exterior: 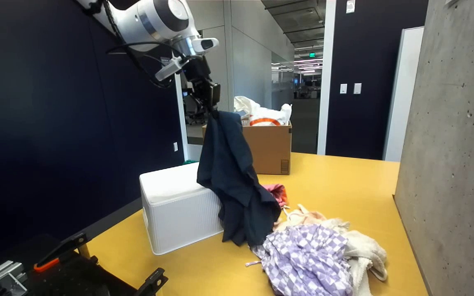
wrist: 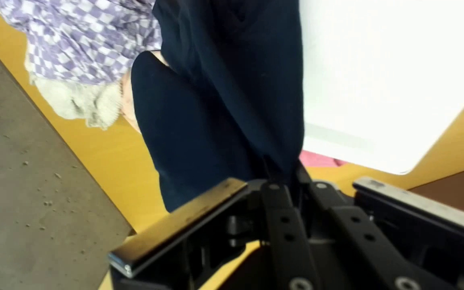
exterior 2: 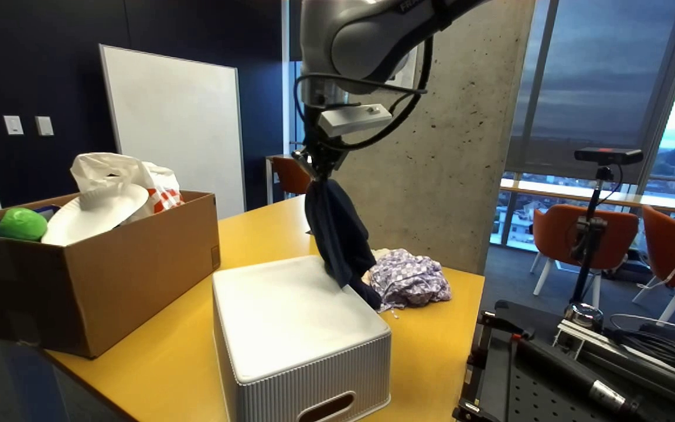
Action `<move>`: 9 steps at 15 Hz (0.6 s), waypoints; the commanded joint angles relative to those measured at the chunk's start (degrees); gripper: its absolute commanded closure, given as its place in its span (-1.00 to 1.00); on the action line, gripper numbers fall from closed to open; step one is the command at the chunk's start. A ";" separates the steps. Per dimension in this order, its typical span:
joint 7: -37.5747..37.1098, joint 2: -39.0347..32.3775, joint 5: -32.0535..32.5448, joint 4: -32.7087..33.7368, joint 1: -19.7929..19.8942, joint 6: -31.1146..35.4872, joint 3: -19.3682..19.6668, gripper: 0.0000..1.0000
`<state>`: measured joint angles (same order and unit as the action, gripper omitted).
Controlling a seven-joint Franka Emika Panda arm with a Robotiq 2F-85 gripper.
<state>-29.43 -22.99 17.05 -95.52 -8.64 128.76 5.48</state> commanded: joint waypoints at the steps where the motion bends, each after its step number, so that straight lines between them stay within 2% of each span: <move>1: -2.20 -5.57 4.06 10.78 -6.06 -5.86 -1.64 0.96; 3: -2.28 -9.33 5.23 17.17 -9.51 -8.92 -2.66 0.96; 6: -0.64 -14.53 5.54 24.34 -12.08 -11.33 -3.06 0.96; 7: -0.33 -15.82 4.93 25.91 -12.46 -11.51 -3.09 0.39; 9: 0.49 -17.44 4.12 27.49 -12.74 -11.41 -2.99 0.17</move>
<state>-30.99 -36.45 21.51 -74.20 -21.61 119.43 2.60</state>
